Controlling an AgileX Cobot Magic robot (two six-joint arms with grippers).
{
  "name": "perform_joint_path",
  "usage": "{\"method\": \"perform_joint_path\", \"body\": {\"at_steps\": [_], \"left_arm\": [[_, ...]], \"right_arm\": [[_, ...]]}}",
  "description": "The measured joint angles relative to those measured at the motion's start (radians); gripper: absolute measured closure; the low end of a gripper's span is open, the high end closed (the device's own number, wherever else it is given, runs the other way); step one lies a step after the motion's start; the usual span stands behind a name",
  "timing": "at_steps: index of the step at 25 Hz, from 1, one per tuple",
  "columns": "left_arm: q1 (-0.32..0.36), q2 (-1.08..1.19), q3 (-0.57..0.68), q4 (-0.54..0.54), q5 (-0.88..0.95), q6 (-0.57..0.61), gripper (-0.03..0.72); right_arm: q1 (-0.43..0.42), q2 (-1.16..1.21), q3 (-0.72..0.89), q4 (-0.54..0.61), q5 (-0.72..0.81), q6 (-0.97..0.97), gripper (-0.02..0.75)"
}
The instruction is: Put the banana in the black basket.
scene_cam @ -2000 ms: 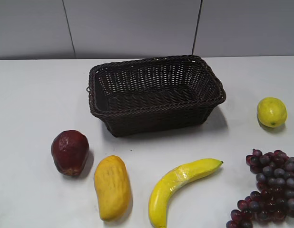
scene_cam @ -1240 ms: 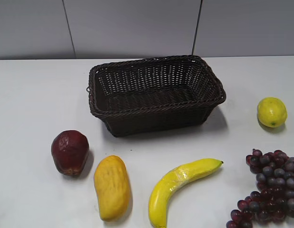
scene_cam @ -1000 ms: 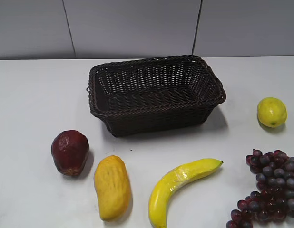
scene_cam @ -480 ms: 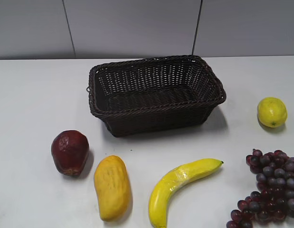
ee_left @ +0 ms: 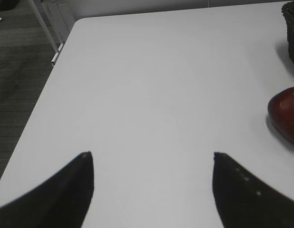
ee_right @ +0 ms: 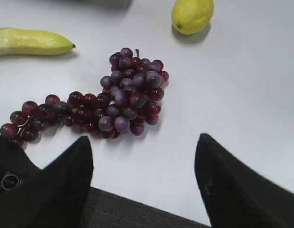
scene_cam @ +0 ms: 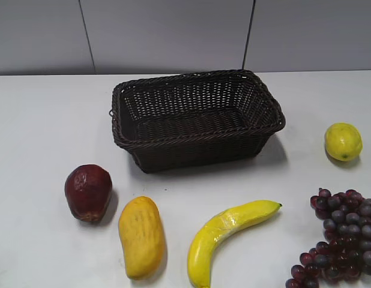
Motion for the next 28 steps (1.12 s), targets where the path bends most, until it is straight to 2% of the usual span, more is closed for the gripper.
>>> {"method": "perform_joint_path", "body": {"at_steps": [6, 12, 19, 22, 25, 28], "left_arm": [[0.000, 0.000, 0.000, 0.000, 0.000, 0.000, 0.111], [0.000, 0.000, 0.000, 0.000, 0.000, 0.000, 0.111], [0.000, 0.000, 0.000, 0.000, 0.000, 0.000, 0.111], [0.000, 0.000, 0.000, 0.000, 0.000, 0.000, 0.111], [0.000, 0.000, 0.000, 0.000, 0.000, 0.000, 0.111], [0.000, 0.000, 0.000, 0.000, 0.000, 0.000, 0.111]], "right_arm": [[0.000, 0.247, -0.049, 0.084, -0.061, -0.195, 0.226], [0.000, 0.488, -0.103, 0.178, -0.130, -0.471, 0.236], [0.000, 0.720, -0.105, 0.481, -0.204, -1.066, 0.237], [0.000, 0.807, -0.105, 0.581, -0.209, -1.234, 0.237], [0.027, 0.881, -0.112, 0.611, -0.231, -1.321, 0.237], [0.106, 0.951, -0.131, 0.601, -0.289, -1.345, 0.237]]}}
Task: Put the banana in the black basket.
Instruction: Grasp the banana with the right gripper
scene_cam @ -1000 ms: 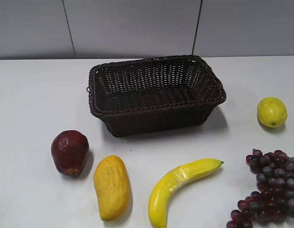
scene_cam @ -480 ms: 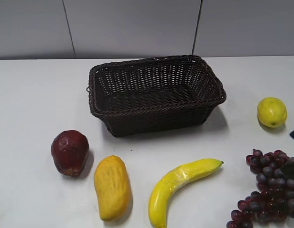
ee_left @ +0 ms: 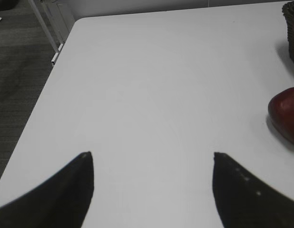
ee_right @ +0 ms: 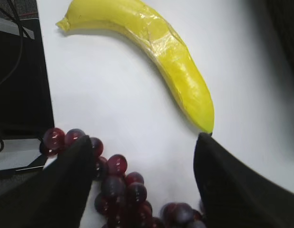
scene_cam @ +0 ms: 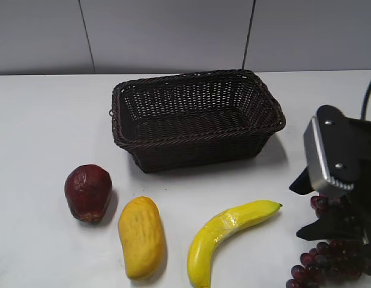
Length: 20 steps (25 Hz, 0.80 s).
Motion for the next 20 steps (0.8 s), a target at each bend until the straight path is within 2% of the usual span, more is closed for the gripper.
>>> {"method": "perform_joint_path", "body": {"at_steps": [3, 7, 16, 20], "left_arm": [[0.000, 0.000, 0.000, 0.000, 0.000, 0.000, 0.111], [0.000, 0.000, 0.000, 0.000, 0.000, 0.000, 0.111], [0.000, 0.000, 0.000, 0.000, 0.000, 0.000, 0.111], [0.000, 0.000, 0.000, 0.000, 0.000, 0.000, 0.111]], "right_arm": [[0.112, 0.067, -0.040, -0.050, -0.063, -0.006, 0.237], [0.203, 0.171, -0.115, -0.125, -0.096, 0.012, 0.237], [0.257, 0.393, -0.231, -0.309, -0.105, 0.058, 0.237], [0.267, 0.459, -0.252, -0.352, -0.117, 0.063, 0.237]]}}
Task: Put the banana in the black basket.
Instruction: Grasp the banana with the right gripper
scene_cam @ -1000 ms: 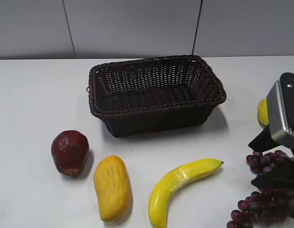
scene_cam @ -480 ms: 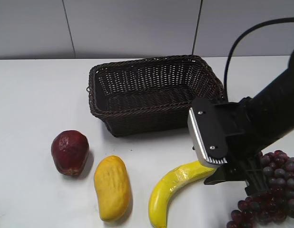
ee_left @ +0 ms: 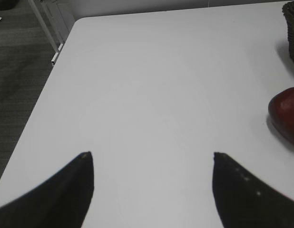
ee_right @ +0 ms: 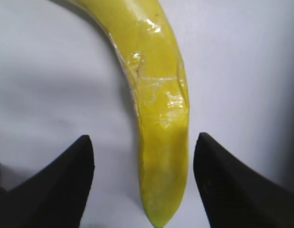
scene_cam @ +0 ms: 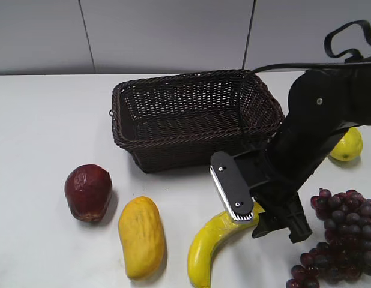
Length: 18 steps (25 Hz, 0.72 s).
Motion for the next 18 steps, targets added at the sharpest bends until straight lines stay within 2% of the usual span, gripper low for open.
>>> {"method": "perform_joint_path", "body": {"at_steps": [15, 17, 18], "left_arm": [[0.000, 0.000, 0.000, 0.000, 0.000, 0.000, 0.111], [0.000, 0.000, 0.000, 0.000, 0.000, 0.000, 0.111], [0.000, 0.000, 0.000, 0.000, 0.000, 0.000, 0.111]], "right_arm": [[0.001, 0.103, -0.009, -0.088, -0.086, 0.018, 0.239], [0.001, 0.103, -0.009, -0.090, -0.091, 0.020, 0.264], [0.001, 0.103, -0.009, -0.091, -0.092, 0.020, 0.301]]}}
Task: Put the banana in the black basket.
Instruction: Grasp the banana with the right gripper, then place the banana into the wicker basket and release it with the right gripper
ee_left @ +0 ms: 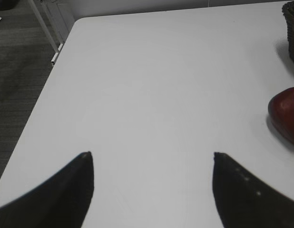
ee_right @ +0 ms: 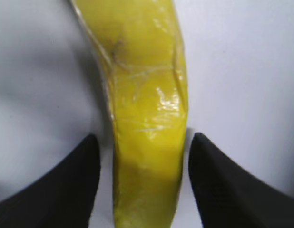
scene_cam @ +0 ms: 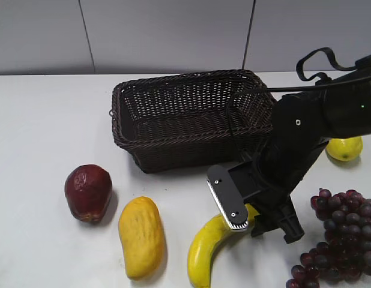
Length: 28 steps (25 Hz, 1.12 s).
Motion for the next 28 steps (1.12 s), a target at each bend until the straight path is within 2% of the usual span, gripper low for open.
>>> {"method": "perform_joint_path", "body": {"at_steps": [2, 3, 9, 18, 22, 28], "left_arm": [[0.000, 0.000, 0.000, 0.000, 0.000, 0.000, 0.111], [0.000, 0.000, 0.000, 0.000, 0.000, 0.000, 0.111], [0.000, 0.000, 0.000, 0.000, 0.000, 0.000, 0.111], [0.000, 0.000, 0.000, 0.000, 0.000, 0.000, 0.111], [0.000, 0.000, 0.000, 0.000, 0.000, 0.000, 0.111], [0.000, 0.000, 0.000, 0.000, 0.000, 0.000, 0.111]], "right_arm": [[0.000, 0.000, -0.001, -0.004, 0.000, 0.001, 0.414], [0.000, 0.000, -0.002, -0.004, -0.001, 0.003, 0.433], [0.000, -0.036, -0.002, -0.007, 0.019, 0.027, 0.430], [0.000, -0.242, -0.027, -0.014, 0.051, 0.105, 0.430], [0.000, -0.264, -0.130, -0.038, 0.038, 0.164, 0.430], [-0.005, -0.141, -0.370, -0.194, 0.010, 0.277, 0.430]]}}
